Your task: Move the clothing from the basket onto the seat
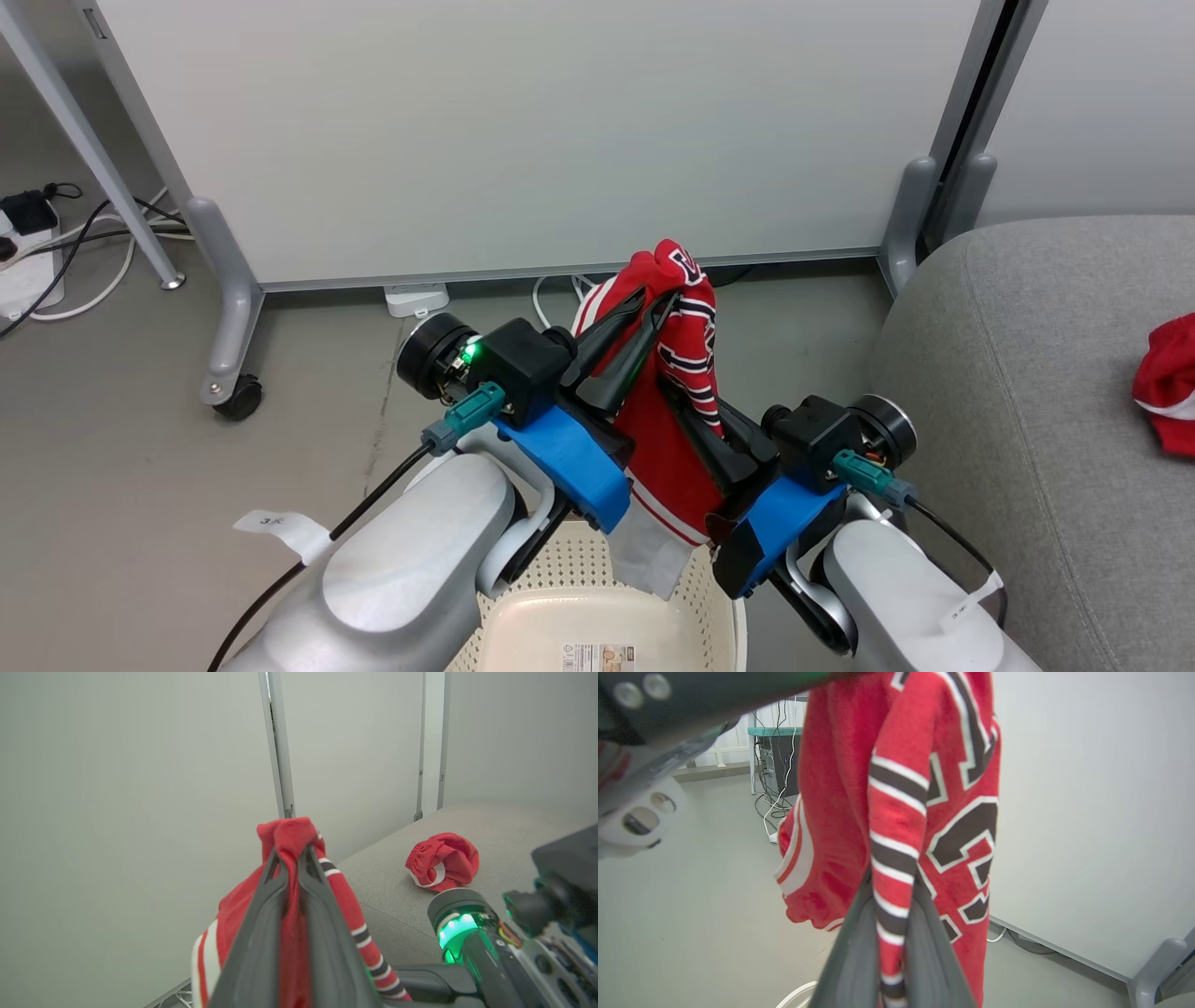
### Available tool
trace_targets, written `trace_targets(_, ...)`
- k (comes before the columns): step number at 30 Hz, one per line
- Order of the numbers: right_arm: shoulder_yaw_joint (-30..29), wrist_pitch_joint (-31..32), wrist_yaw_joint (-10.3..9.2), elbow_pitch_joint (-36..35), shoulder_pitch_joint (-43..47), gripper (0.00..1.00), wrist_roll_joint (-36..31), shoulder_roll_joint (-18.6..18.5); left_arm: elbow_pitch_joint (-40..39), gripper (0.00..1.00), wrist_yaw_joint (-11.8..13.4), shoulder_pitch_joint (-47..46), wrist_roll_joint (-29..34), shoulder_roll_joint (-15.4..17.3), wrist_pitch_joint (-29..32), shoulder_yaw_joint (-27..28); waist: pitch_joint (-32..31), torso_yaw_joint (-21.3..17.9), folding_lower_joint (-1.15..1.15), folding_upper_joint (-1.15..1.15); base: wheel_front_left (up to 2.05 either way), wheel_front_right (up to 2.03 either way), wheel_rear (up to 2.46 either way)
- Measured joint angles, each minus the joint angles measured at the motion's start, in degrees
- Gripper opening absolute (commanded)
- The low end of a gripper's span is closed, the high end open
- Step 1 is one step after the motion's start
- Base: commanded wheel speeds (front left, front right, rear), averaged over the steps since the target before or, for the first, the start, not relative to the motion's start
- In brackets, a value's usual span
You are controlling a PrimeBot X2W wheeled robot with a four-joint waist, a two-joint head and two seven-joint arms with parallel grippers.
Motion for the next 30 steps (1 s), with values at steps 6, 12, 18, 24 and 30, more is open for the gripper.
trace_targets(6,-0.29,0.0,0.0,-0.15,0.04,0.0,-0.1,0.03,0.11,0.0,0.01,-0.01,-0.02,0.05,-0.2,-0.12,-0.04,-0.22,0.0,0.0,0.0,0.0,0.0)
trace_targets(12,-0.46,0.0,0.0,-0.59,0.15,0.0,-0.21,0.1,0.22,0.0,0.01,-0.1,-0.04,0.08,-0.27,-0.3,0.0,-0.31,0.0,0.0,0.0,0.0,0.0)
trace_targets(18,-0.56,0.0,0.0,-0.87,0.3,0.0,-0.33,0.1,0.44,0.0,0.01,-0.25,-0.12,0.07,-0.3,-0.51,-0.01,-0.26,0.0,0.0,0.0,0.0,0.0)
trace_targets(24,-0.51,0.0,0.0,-1.04,0.3,0.0,-0.33,0.1,0.63,0.0,0.02,-0.34,-0.22,0.12,-0.47,-0.68,-0.01,-0.23,0.0,0.0,0.0,0.0,0.0)
trace_targets(30,-0.49,0.0,0.0,-1.14,0.3,0.0,-0.33,0.1,0.74,0.0,0.05,-0.51,-0.4,0.21,-0.56,-0.89,0.0,-0.29,0.0,0.0,0.0,0.0,0.0)
